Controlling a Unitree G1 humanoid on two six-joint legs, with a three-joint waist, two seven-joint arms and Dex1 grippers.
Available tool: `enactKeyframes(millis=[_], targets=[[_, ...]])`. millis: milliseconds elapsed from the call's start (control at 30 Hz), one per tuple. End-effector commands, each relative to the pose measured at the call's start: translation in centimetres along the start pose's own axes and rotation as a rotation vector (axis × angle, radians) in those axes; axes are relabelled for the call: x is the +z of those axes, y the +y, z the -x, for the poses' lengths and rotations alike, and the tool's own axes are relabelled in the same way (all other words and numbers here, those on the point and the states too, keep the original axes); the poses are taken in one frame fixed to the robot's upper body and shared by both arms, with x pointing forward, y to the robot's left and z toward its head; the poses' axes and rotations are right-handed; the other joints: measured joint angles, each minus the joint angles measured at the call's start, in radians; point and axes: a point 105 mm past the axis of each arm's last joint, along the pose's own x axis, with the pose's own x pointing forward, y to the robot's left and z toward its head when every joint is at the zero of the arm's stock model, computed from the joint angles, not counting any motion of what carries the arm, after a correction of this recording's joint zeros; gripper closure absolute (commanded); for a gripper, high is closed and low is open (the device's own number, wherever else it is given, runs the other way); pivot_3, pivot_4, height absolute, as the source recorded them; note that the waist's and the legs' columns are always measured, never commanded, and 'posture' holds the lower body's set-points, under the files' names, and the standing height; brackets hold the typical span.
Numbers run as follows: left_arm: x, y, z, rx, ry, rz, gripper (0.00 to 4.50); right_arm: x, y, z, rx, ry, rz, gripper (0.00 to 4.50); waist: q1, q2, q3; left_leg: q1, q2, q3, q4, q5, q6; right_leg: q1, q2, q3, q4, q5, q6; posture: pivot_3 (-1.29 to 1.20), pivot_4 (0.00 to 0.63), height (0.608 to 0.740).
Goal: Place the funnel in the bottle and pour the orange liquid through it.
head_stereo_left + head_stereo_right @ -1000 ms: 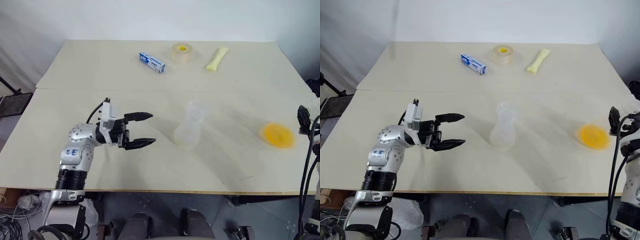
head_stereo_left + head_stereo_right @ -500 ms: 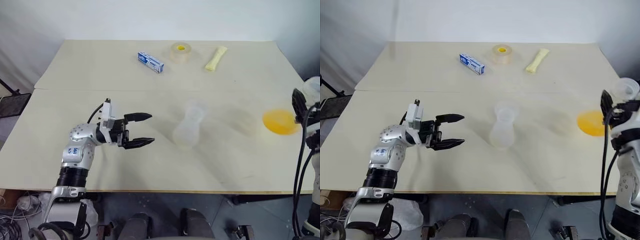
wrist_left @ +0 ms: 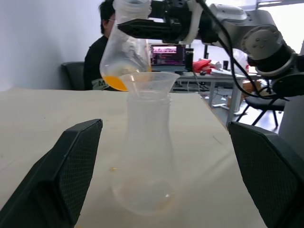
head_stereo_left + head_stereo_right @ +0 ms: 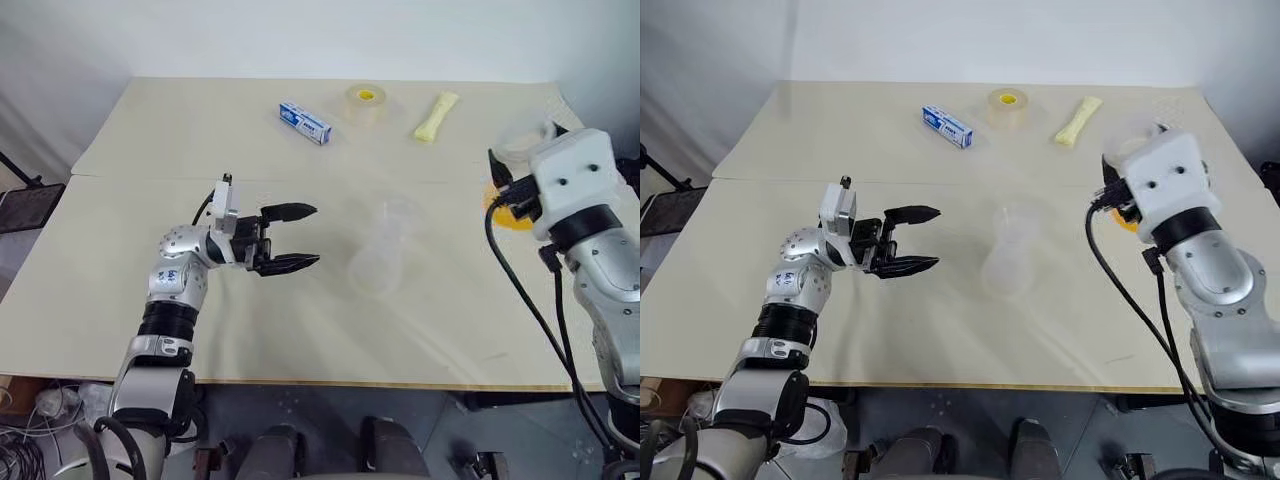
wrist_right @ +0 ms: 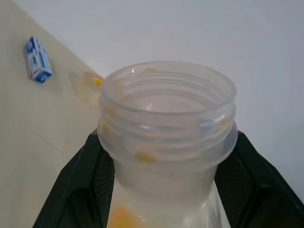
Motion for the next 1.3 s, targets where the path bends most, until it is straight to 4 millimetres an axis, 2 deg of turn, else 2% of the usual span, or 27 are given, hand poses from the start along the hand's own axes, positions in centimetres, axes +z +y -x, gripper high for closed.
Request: enactKeyframes(millis=[33,167,533,833,1300], targets=[[1.1,0.2,0.1,-0.013,-0.039,-0.038,0.0,2.7,0.6,0.0,0.016,-0.088,0.15,2.06,0.0,0.0,0.0,0.0,0.0,0.0,0.0,0.0,0.0,0.0,0.0,0.0,0.0,0.0,0.0,0.0,0.15,0.74],[1.1,0.0,0.1,-0.019,-0.039,-0.039,0.0,3.3,2.4,-0.1,0.093,-0.105,0.31,2.06,0.002,0.0,0.0,-0.001,0.0,0.0,0.0,0.0,0.0,0.0,0.0,0.0,0.0,0.0,0.0,0.0,0.15,0.74],[1.1,-0.1,0.2,-0.023,-0.033,-0.029,0.0,5.0,4.7,-0.2,0.174,-0.214,0.617,2.06,0.001,0.0,0.0,-0.001,0.0,0.0,0.0,0.0,0.0,0.0,0.0,0.0,-0.001,0.0,0.0,0.0,0.15,0.74],[1.3,0.0,0.0,-0.036,-0.038,-0.029,0.0,4.9,4.3,-0.1,0.179,-0.242,0.774,2.06,0.001,-0.001,0.0,-0.001,0.0,0.0,0.0,0.0,0.0,0.0,0.0,-0.001,-0.001,0.0,0.0,0.0,0.15,0.74],[1.3,-0.1,-0.4,-0.055,-0.048,-0.025,0.0,4.1,4.0,-0.1,0.175,-0.269,0.908,2.06,-0.001,-0.001,0.001,-0.001,0.0,0.0,0.0,0.0,0.0,0.0,0.0,-0.001,-0.001,0.0,0.0,0.0,0.15,0.74]])
